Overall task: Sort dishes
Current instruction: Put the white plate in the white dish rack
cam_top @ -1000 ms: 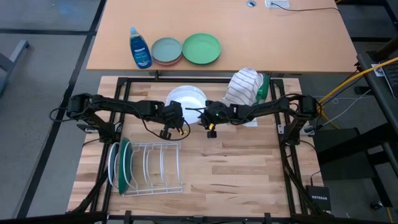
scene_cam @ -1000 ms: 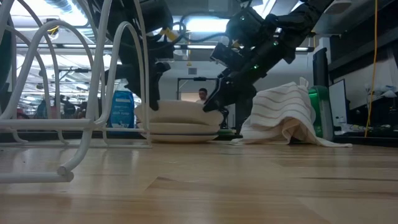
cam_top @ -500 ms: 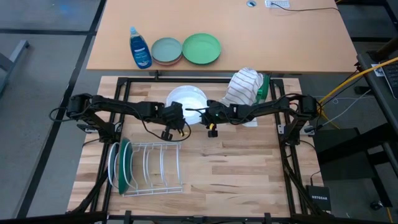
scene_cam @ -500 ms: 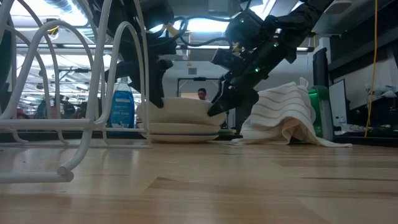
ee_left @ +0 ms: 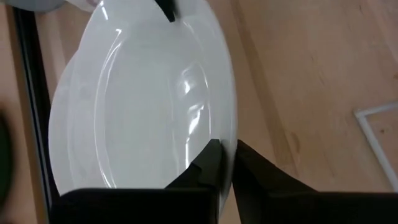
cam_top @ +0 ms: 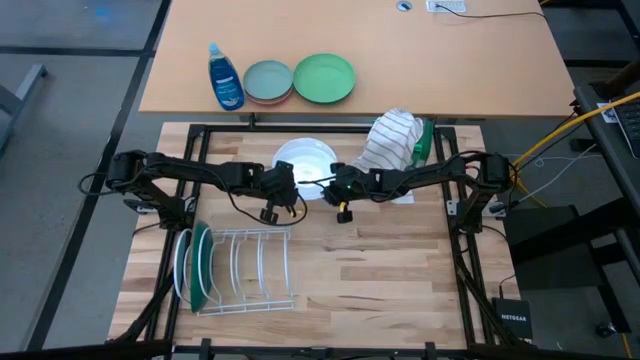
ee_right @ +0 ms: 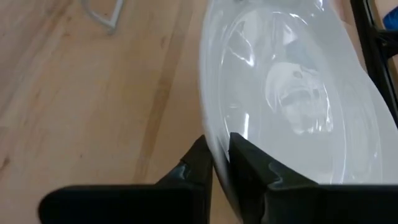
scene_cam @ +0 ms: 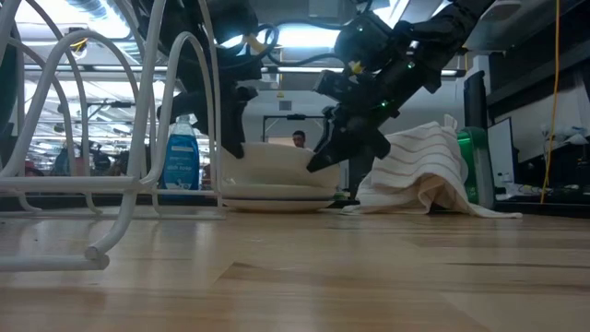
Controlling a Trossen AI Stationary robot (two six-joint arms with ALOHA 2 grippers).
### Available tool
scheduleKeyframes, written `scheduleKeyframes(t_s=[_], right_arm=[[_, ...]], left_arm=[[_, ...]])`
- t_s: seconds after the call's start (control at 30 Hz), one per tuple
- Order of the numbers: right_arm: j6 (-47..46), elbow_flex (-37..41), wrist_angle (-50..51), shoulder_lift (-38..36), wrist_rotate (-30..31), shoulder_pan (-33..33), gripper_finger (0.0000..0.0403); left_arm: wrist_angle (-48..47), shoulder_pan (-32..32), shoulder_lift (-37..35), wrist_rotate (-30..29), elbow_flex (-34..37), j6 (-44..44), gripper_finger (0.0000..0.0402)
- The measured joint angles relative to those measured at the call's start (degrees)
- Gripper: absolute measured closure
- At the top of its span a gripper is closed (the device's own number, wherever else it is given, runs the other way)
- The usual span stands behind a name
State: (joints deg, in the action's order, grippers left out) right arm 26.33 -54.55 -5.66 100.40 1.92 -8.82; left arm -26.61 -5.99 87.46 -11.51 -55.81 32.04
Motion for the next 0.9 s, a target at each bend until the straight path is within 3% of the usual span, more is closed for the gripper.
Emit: scheduleKeyframes(t_s=[0.4,0.73,0.9], right_arm=[[-0.4,-0.1,-2.2,0.1,-1.2,0.3,0.0361],[-0.9,-4.9,-1.5,0.1,-2.1,4.0,0.0371],[-1.0,-6.8,0.3,0.1,-2.2,4.4,0.0381]], left_arm=[[0.7,0.0,0.1,0.7,0.0,4.4,0.0349],[0.5,-0.3,0.0,1.2,0.0,4.2,0.0277],[0.4,-0.3,0.1,0.8,0.0,4.4,0.0289]])
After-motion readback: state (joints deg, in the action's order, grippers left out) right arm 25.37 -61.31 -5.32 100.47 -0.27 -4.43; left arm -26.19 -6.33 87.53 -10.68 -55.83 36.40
